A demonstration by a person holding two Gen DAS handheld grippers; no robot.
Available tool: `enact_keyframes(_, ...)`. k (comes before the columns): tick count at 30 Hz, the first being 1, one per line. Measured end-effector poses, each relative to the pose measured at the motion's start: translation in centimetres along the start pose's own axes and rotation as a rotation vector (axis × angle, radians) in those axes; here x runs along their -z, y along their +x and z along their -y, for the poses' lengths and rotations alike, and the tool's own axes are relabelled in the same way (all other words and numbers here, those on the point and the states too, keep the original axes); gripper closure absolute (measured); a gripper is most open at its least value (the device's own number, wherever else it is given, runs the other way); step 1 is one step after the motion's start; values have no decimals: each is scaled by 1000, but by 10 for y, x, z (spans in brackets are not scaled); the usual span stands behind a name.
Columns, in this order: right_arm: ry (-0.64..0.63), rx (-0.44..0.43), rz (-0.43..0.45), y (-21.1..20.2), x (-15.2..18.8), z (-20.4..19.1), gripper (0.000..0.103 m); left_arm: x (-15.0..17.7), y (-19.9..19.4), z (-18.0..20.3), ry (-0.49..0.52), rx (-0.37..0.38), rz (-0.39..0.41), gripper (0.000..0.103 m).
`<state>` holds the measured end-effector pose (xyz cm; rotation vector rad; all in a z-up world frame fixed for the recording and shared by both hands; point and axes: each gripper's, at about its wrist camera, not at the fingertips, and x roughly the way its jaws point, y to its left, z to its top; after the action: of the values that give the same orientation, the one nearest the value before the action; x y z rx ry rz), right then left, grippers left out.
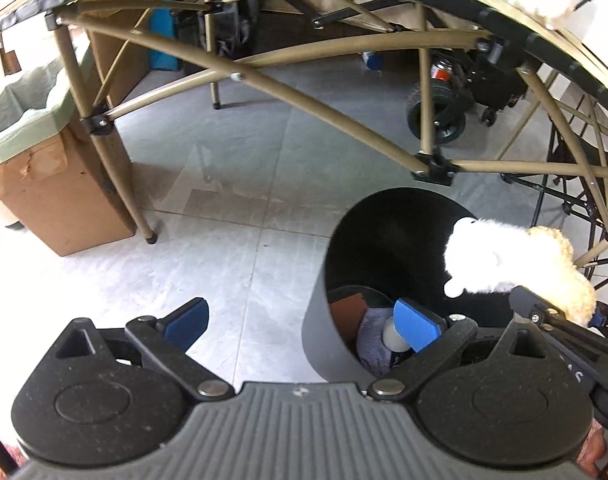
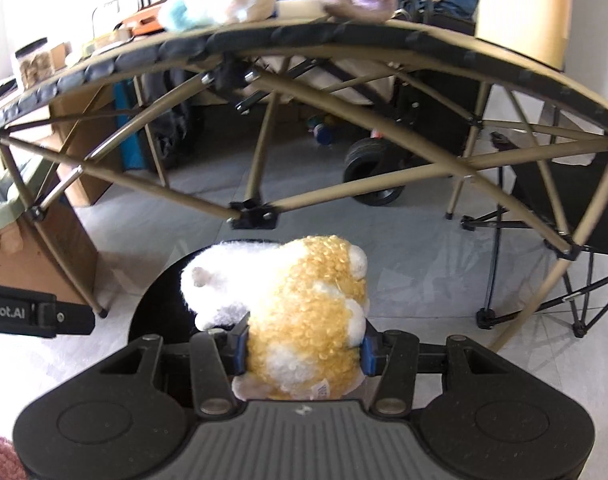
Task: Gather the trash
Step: 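Move the right tool over the bin and open it to drop the plush toy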
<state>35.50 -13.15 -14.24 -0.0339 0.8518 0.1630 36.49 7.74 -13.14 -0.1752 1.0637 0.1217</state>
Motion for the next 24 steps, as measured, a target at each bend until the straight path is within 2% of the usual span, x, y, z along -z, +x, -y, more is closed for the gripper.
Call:
enact_keyframes(9,-30,-8,-77,25,0,-27,55,3,4,-26,-35,-15,-16,2)
enact_keyframes(24,-35,-20,-176,52,4,-45,55,6,21,-47,-58,-73,-58,2)
